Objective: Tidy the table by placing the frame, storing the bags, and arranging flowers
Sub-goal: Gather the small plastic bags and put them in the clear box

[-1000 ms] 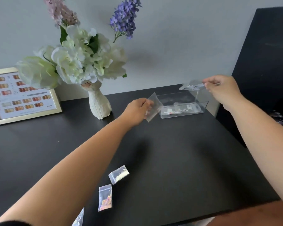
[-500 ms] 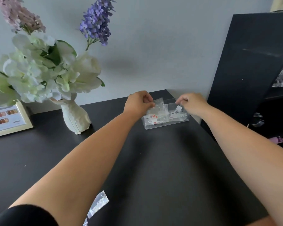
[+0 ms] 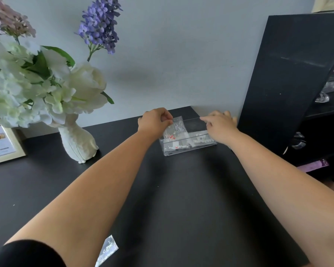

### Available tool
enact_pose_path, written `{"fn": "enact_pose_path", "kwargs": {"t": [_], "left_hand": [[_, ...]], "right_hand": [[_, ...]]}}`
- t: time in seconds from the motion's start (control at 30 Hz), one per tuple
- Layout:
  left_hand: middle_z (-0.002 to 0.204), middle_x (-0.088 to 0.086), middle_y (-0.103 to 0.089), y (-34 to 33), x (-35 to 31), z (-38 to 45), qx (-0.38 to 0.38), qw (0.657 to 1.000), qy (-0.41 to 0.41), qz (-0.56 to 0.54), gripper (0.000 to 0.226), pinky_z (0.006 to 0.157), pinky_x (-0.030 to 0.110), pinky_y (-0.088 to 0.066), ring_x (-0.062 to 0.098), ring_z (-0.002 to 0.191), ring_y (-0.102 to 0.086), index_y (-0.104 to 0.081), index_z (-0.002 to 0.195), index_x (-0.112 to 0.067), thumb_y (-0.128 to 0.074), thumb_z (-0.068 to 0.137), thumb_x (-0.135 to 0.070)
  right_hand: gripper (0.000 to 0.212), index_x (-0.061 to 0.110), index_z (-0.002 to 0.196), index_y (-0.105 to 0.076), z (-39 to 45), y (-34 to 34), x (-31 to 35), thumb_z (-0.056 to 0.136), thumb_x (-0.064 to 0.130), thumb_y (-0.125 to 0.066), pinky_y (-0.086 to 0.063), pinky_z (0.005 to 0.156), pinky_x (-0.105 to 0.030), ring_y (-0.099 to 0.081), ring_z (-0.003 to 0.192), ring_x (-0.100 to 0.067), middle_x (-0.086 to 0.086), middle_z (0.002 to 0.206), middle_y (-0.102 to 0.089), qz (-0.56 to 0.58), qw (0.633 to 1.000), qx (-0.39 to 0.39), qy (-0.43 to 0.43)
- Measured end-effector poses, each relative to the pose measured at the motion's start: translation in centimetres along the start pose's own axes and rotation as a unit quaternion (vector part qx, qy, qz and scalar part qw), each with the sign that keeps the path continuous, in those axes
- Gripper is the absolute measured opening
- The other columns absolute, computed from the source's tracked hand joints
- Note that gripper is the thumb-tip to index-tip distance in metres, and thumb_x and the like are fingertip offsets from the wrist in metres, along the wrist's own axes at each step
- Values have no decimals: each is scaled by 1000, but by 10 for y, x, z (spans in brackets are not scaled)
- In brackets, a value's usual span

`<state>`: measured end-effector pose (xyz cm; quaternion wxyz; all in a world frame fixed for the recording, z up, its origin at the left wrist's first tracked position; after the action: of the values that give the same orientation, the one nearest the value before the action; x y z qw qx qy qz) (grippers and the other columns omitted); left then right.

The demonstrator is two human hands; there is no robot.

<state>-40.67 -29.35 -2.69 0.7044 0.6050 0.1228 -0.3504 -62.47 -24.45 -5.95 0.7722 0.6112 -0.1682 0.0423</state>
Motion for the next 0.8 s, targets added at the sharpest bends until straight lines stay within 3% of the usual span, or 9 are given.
{"fn": "enact_pose_path", "kwargs": {"t": [0.13, 0.23, 0.37, 0.5, 0.57, 0.63, 0.73, 0.8], "left_hand": [[87, -18, -69, -17, 1, -7, 53, 996, -14, 66, 8, 90, 36, -31, 15, 104, -57, -63, 80, -38, -64, 85, -31], [92, -21, -68, -16, 1, -11, 57, 994, -26, 93, 12, 89, 35, -28, 20, 114, -44, -66, 88, -38, -58, 89, -29], [97, -14, -66, 7, -1, -25, 30, 999, -32, 2, 27, 92, 36, -46, 19, 115, -46, -70, 96, -36, -52, 93, -16], [111, -13, -65, 40, 9, -64, 12, 996, -72, -54, 25, 97, 34, -43, 18, 120, -49, -70, 101, -34, -58, 91, -14], [111, -16, -63, 57, 24, -91, 18, 996, -67, -56, 25, 85, 30, -46, 13, 117, -49, -68, 98, -41, -62, 90, -18], [112, -17, -62, 70, 41, -118, 38, 996, -54, -57, 24, 86, 22, -40, 7, 112, -51, -65, 95, -46, -64, 89, -22], [106, -21, -63, 88, 66, -159, 72, 995, -26, -65, 22, 89, 16, -37, -7, 101, -54, -67, 96, -45, -69, 88, -25], [98, -27, -64, 100, 81, -187, 86, 994, -10, -63, 20, 84, 16, -40, -14, 94, -55, -68, 97, -44, -71, 87, -27]], "right_hand": [[44, 41, 127, -58, -6, 6, 2, 96, 19, -35, -24, 85, -34, -35, 117, -22, 5, 130, -50, 27, 999, -24, 11], [40, 40, 123, -60, -14, 10, 6, 96, 21, -37, -26, 89, -36, -34, 120, -24, 4, 131, -49, 38, 999, -36, 13], [37, 39, 120, -62, -28, 19, 15, 96, 23, -38, -26, 90, -36, -35, 119, -25, 4, 129, -49, 58, 996, -58, 21], [34, 38, 114, -65, -52, 32, 30, 95, 22, -42, -30, 94, -34, -37, 115, -24, 5, 122, -51, 114, 988, -97, 37], [31, 36, 111, -66, -67, 34, 46, 94, 20, -45, -34, 99, -40, -38, 113, -25, 6, 119, -52, 156, 981, -107, 52], [29, 34, 108, -68, -83, 31, 65, 93, 18, -48, -33, 101, -41, -39, 113, -25, 6, 117, -53, 184, 975, -106, 68], [28, 30, 104, -71, -111, 22, 98, 91, 14, -52, -25, 93, -28, -39, 108, -23, 3, 115, -55, 211, 967, -92, 112], [27, 27, 101, -72, -132, 14, 125, 91, 11, -54, -29, 91, -27, -42, 105, -19, 3, 110, -56, 238, 957, -53, 154]]}}
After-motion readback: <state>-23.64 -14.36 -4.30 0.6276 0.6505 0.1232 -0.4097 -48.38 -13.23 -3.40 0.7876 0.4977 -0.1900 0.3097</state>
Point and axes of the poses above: each hand's wrist, its own z-axis towards the middle knuckle, its own y-axis out of the back of the hand, x = y × z, the point moved 9 cm from there along z, towards the middle knuckle
